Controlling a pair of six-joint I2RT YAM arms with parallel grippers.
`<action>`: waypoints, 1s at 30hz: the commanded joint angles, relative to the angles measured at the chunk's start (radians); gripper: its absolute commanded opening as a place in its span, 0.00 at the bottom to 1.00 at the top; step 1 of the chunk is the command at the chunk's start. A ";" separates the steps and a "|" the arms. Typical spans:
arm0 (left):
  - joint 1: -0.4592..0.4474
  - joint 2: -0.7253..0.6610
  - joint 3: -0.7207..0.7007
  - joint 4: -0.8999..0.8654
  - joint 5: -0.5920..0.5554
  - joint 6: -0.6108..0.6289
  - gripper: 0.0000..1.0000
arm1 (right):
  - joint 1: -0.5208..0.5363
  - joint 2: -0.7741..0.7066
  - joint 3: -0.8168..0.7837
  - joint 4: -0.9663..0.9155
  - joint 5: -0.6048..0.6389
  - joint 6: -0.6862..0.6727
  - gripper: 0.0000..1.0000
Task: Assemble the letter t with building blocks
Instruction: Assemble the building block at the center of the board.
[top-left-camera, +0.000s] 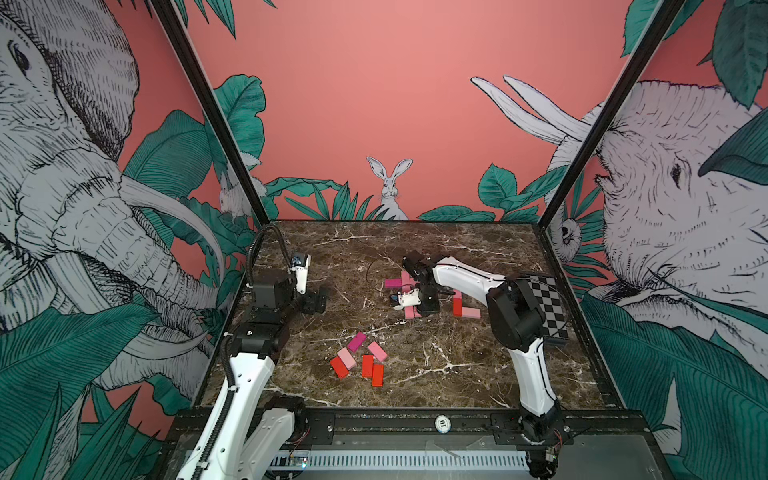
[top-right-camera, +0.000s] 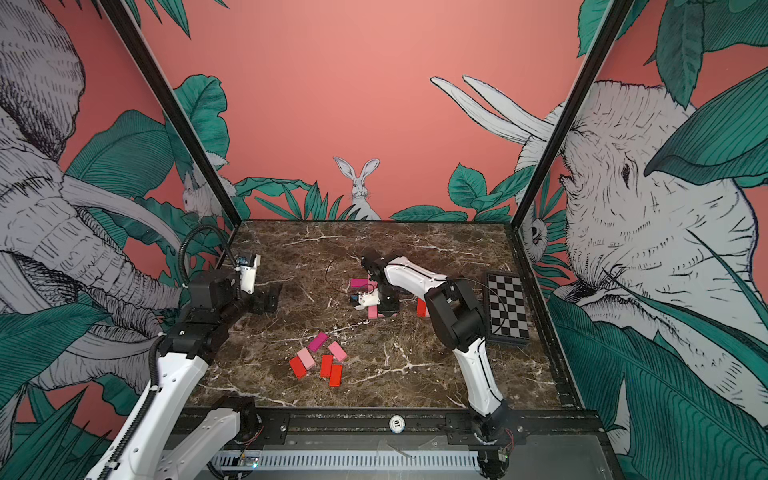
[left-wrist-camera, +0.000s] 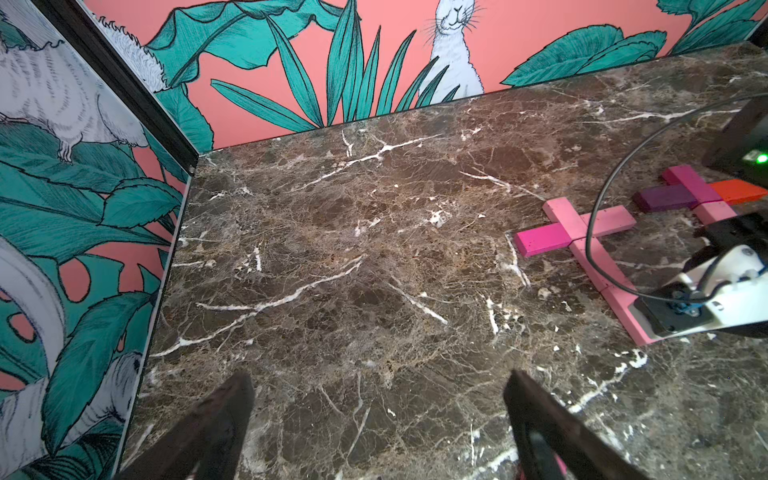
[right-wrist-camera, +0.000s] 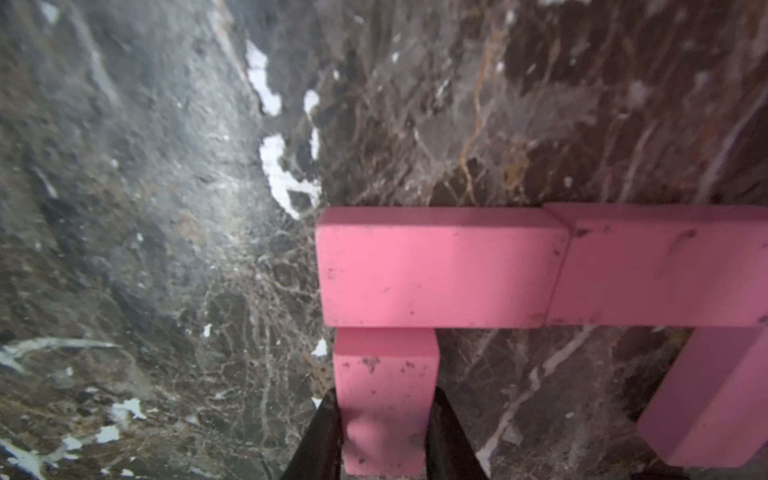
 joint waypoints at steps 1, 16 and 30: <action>0.007 -0.014 -0.012 0.017 -0.007 0.004 0.97 | 0.005 0.021 -0.013 -0.020 0.000 0.016 0.06; 0.009 -0.016 -0.011 0.016 -0.013 0.003 0.97 | 0.013 0.038 -0.007 -0.028 -0.006 0.029 0.06; 0.010 -0.019 -0.012 0.016 -0.014 0.002 0.97 | 0.022 0.044 -0.007 -0.026 -0.018 0.045 0.07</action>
